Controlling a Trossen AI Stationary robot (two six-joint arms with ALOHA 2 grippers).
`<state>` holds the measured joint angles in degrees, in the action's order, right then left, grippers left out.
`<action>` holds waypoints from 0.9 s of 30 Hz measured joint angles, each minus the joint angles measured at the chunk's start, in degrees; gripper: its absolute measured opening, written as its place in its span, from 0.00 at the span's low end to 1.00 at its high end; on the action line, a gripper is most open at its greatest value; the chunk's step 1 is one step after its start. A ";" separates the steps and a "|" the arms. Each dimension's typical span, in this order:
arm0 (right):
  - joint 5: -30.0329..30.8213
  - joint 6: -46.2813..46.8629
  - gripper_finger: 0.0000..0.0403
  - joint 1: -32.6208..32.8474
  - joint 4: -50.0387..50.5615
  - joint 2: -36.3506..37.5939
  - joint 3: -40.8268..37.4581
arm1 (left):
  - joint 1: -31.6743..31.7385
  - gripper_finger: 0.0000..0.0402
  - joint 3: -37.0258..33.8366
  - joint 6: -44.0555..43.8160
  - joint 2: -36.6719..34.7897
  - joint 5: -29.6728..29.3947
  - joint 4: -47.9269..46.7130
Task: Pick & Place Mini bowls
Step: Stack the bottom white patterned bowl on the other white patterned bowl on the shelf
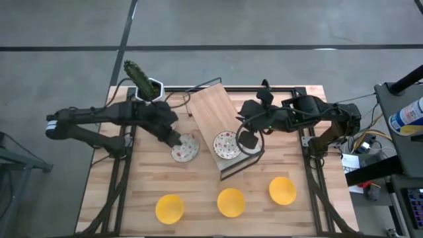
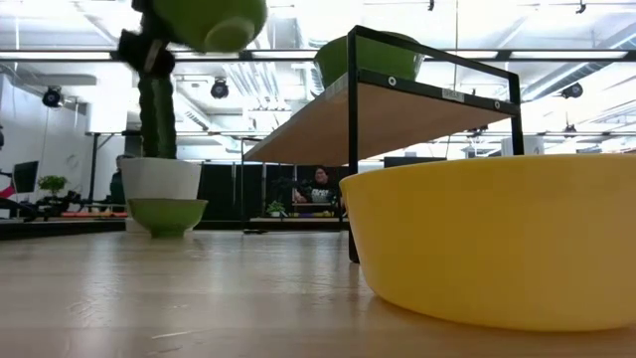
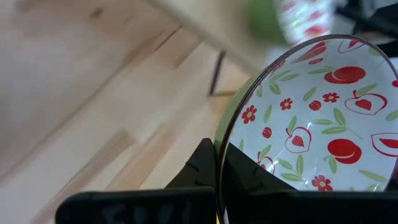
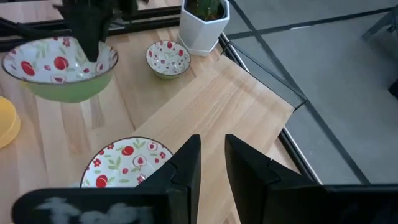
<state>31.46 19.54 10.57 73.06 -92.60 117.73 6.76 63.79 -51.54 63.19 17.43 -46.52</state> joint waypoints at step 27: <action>4.70 9.04 0.17 0.05 0.63 8.23 -0.20 | 1.03 0.00 44.10 24.06 36.42 -4.90 -10.55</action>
<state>36.16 28.58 10.62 73.69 -84.38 117.54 7.79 107.89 -27.48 99.61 12.53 -57.06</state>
